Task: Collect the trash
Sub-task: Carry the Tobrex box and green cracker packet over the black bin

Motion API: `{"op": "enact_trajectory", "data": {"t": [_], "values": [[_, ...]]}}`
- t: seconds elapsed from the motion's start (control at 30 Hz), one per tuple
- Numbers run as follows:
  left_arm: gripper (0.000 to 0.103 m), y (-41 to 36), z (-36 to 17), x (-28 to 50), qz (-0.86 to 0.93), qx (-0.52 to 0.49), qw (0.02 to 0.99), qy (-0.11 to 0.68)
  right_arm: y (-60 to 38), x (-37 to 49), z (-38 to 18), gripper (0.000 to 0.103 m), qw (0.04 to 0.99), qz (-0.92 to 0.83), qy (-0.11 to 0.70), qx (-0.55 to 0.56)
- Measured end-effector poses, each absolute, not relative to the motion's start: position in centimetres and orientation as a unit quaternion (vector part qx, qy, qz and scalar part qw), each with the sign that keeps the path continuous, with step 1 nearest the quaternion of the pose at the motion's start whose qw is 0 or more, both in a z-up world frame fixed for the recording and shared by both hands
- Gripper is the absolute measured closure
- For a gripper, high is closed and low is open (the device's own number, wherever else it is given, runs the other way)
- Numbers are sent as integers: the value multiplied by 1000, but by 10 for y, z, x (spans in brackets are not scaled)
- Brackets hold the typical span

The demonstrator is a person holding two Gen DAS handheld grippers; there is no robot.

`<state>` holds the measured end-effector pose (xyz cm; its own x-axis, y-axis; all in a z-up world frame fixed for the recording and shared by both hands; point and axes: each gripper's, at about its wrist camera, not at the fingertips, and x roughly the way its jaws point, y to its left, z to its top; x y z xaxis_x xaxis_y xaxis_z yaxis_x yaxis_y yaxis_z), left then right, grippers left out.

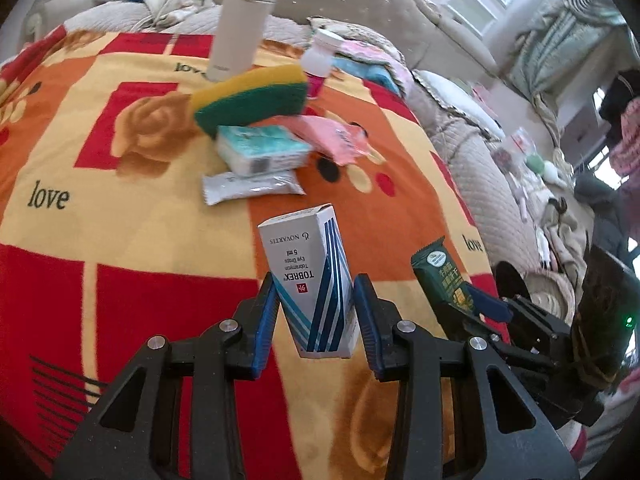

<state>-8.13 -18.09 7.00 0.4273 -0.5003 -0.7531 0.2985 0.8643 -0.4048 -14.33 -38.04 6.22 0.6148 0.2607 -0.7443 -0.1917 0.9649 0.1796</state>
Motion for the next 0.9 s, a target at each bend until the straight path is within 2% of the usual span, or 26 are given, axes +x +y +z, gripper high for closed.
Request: {"op": "enact_trajectory", "data": {"t": [0.9], "values": [[69,-296,83,-121,-304,1,834,460,-474,-199,77,63,914,38,393,88]]}}
